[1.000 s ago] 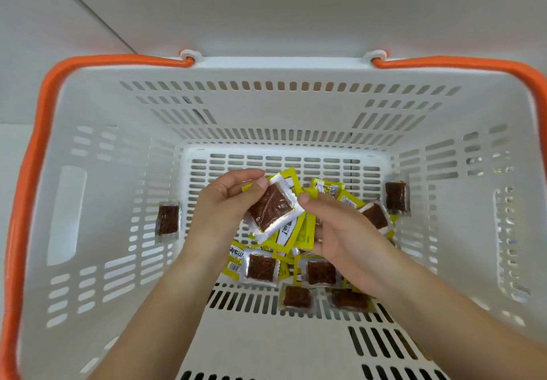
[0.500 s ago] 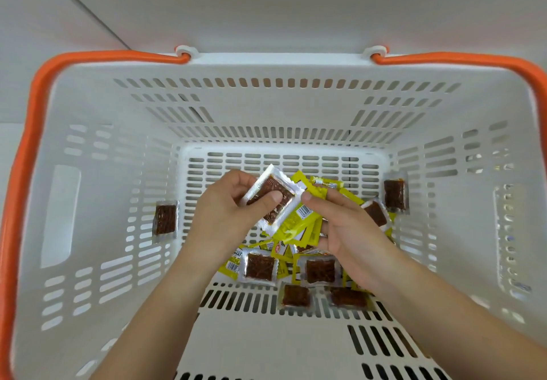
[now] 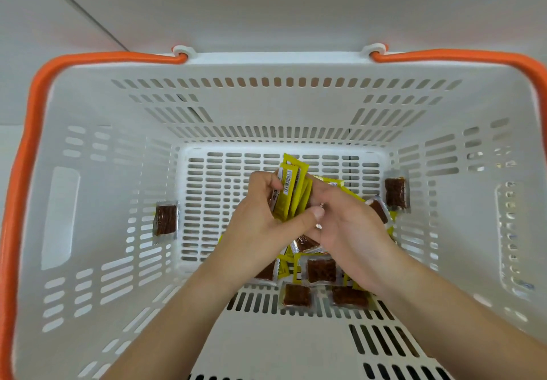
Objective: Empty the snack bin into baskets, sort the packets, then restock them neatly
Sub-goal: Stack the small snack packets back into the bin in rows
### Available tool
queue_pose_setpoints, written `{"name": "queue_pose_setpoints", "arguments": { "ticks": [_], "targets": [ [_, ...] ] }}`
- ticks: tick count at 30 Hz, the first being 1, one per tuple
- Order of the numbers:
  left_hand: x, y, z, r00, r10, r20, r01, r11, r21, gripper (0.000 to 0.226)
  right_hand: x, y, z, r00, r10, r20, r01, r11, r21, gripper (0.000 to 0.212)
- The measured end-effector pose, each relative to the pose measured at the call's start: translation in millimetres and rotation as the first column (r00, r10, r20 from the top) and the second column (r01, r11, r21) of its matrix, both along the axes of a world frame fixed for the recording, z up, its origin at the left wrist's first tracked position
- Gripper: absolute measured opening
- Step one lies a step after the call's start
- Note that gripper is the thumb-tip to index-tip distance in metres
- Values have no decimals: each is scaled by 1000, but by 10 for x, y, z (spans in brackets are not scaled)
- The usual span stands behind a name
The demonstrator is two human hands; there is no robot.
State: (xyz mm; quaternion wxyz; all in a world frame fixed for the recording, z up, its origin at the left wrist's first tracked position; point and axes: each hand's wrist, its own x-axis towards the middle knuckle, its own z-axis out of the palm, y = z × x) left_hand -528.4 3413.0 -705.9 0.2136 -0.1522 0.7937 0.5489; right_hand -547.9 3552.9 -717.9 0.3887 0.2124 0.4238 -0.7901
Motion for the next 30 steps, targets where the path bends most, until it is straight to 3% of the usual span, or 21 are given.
{"name": "queue_pose_setpoints", "arguments": {
  "ticks": [4,9,13,17,20,23,27,30],
  "targets": [
    [-7,-33,-62,996,1,85,-5,999,48,37,10,38,-41,1000,16,-7,-14,981,194,37],
    [-42,-155,-52,960,53,276,-149,929,340,45,-62,72,13,997,77,-10,-71,959,274,44],
    [-71,-173,-46,949,67,308,-177,921,346,43,-9,30,9,989,145,-33,-127,938,323,41],
    [-72,-157,-36,956,41,291,-120,958,261,10,41,-7,-24,993,120,20,-121,961,250,37],
    [-54,-158,-92,982,25,187,-52,989,137,22,33,-10,-55,995,42,90,-59,980,192,31],
    [-40,-165,-139,972,125,200,-158,975,158,23,21,-19,-47,986,-47,158,32,995,97,22],
    [-34,-139,-166,949,190,249,-243,949,202,16,36,-18,-75,977,-30,212,-9,983,183,16],
    [-32,-114,-192,974,134,185,-156,982,109,20,63,-28,-91,986,18,165,-67,952,298,12]
  ]
}}
